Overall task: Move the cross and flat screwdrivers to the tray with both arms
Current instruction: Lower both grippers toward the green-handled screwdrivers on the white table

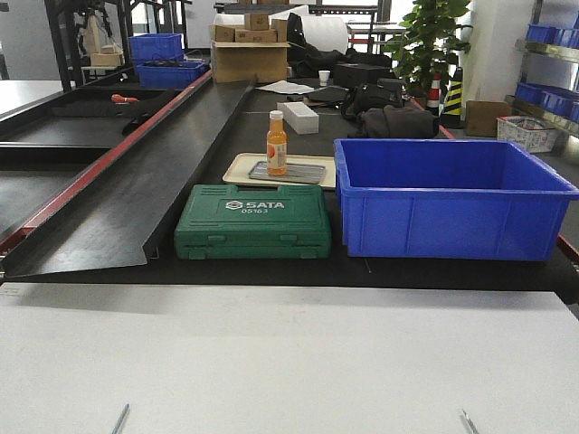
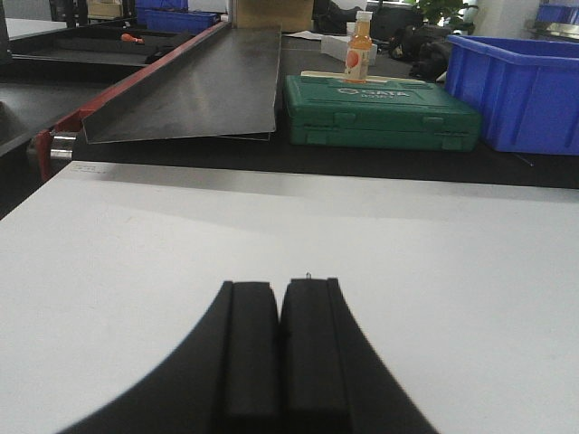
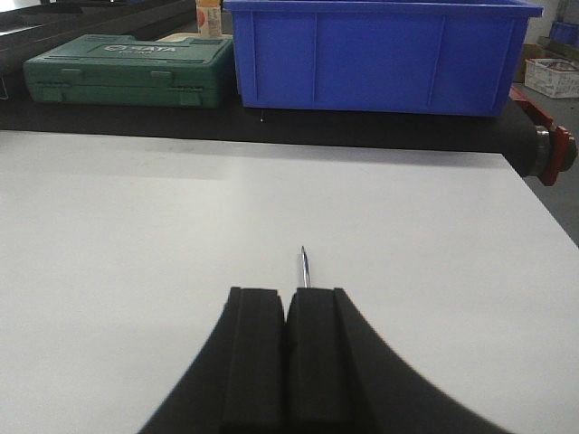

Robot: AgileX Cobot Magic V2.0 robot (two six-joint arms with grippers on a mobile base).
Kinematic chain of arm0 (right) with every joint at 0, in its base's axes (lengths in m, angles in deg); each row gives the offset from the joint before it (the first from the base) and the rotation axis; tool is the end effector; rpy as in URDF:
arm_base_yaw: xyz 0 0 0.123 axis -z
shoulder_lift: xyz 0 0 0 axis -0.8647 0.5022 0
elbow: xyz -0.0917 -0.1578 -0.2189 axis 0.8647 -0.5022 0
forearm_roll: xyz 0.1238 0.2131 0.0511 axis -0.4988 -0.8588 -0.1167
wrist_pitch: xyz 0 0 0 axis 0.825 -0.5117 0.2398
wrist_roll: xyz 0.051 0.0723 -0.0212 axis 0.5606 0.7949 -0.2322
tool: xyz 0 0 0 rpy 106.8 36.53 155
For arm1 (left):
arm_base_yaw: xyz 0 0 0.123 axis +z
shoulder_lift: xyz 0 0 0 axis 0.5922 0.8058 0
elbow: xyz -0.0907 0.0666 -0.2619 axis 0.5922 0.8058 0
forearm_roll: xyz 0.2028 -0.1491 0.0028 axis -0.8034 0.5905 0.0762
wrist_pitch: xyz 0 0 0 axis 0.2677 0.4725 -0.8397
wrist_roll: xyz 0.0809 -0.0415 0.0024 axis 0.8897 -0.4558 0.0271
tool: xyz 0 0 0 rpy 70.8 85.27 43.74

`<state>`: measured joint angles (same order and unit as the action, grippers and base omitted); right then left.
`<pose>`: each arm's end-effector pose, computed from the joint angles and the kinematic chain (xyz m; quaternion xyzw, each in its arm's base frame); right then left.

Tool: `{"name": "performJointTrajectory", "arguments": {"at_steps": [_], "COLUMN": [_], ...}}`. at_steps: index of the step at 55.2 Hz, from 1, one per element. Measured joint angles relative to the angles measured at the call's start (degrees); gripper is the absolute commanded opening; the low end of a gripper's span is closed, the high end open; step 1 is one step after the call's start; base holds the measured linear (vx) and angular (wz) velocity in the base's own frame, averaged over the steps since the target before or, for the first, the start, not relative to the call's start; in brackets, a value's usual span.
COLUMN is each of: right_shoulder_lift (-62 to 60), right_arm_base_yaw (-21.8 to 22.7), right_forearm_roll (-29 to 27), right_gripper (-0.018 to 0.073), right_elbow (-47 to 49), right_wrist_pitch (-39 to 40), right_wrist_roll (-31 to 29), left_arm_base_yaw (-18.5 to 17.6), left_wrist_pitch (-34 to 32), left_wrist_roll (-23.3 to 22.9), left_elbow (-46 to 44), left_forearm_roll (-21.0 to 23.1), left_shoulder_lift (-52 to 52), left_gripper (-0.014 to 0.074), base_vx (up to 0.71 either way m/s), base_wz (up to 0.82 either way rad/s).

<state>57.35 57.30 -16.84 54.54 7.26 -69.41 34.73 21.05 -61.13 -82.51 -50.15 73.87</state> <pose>0.0555 0.0036 0.1823 -0.0213 0.7634 0.0184 0.6453 0.0560 -0.0036 0.1897 -0.0253 0.7414 -0.0561 0.6682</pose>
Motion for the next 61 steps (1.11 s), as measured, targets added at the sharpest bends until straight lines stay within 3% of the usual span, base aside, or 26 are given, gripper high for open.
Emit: {"name": "performJointTrajectory", "arguments": {"at_steps": [39, 51, 61], "right_shoulder_lift": [0.0, 0.0, 0.0], "right_arm_base_yaw": [0.0, 0.0, 0.0], "right_forearm_roll": [1.79, 2.17, 2.04], "right_gripper": [-0.0008, -0.0008, -0.0008], "right_elbow": [0.0, 0.0, 0.0], "right_wrist_pitch": [0.72, 10.71, 23.92], "right_wrist_roll": [-1.89, -2.56, -2.27], "left_arm_base_yaw": [0.0, 0.0, 0.0], "left_wrist_pitch": [-1.02, -6.46, -12.01], "left_wrist_roll": [-0.04, -0.04, -0.04], "left_elbow": [0.0, 0.0, -0.2], "left_forearm_roll": [0.0, 0.0, 0.0], "left_shoulder_lift": [0.0, 0.0, 0.0], "left_gripper": [-0.0006, -0.0006, -0.0002], "base_vx": [0.0, 0.0, 0.0], "base_wz": [0.0, 0.0, 0.0]}}
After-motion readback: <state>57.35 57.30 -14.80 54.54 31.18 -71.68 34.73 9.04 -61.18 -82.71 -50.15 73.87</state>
